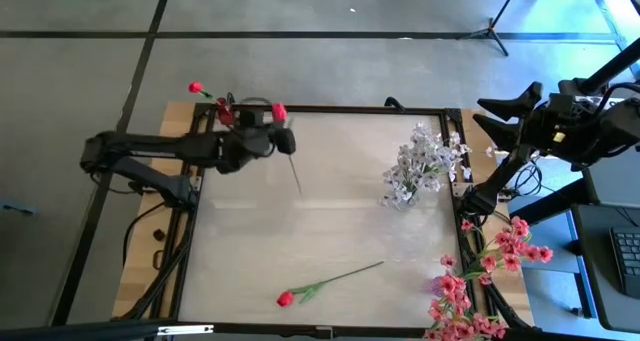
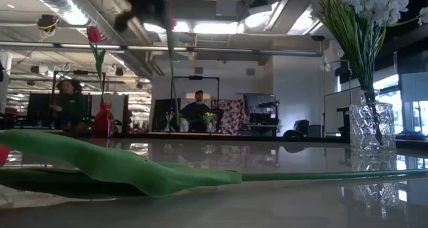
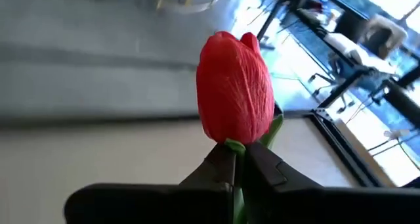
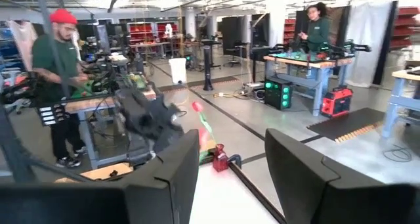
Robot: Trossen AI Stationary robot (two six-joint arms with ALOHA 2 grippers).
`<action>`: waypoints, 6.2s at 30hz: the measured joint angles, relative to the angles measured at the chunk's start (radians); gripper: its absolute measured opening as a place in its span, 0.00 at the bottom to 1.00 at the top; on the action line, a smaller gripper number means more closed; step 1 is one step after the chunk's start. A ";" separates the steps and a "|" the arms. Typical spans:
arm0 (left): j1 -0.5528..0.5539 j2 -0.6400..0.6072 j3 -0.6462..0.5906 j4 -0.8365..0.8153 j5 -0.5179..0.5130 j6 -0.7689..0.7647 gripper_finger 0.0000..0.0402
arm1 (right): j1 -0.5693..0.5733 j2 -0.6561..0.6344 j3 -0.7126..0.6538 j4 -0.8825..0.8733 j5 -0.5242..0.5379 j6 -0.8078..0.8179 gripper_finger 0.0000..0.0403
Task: Sort flowers into vase by color
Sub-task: Put the top red tulip into the red vase, then put the red tulip into the red vase
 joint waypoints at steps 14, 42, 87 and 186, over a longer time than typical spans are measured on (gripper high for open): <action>0.067 -0.030 0.348 0.000 -0.073 0.697 0.00 | 0.000 0.000 0.000 0.001 0.116 0.018 0.43; 0.763 0.009 0.553 -0.058 -0.038 0.821 0.00 | 0.000 0.007 0.000 0.000 0.152 0.072 0.43; 0.903 0.043 0.171 0.136 0.017 0.842 0.00 | 0.000 0.040 -0.001 0.008 0.192 0.116 0.43; -0.604 0.308 0.755 -0.703 0.598 -0.015 0.40 | 0.000 0.021 0.000 -0.055 0.029 0.055 0.43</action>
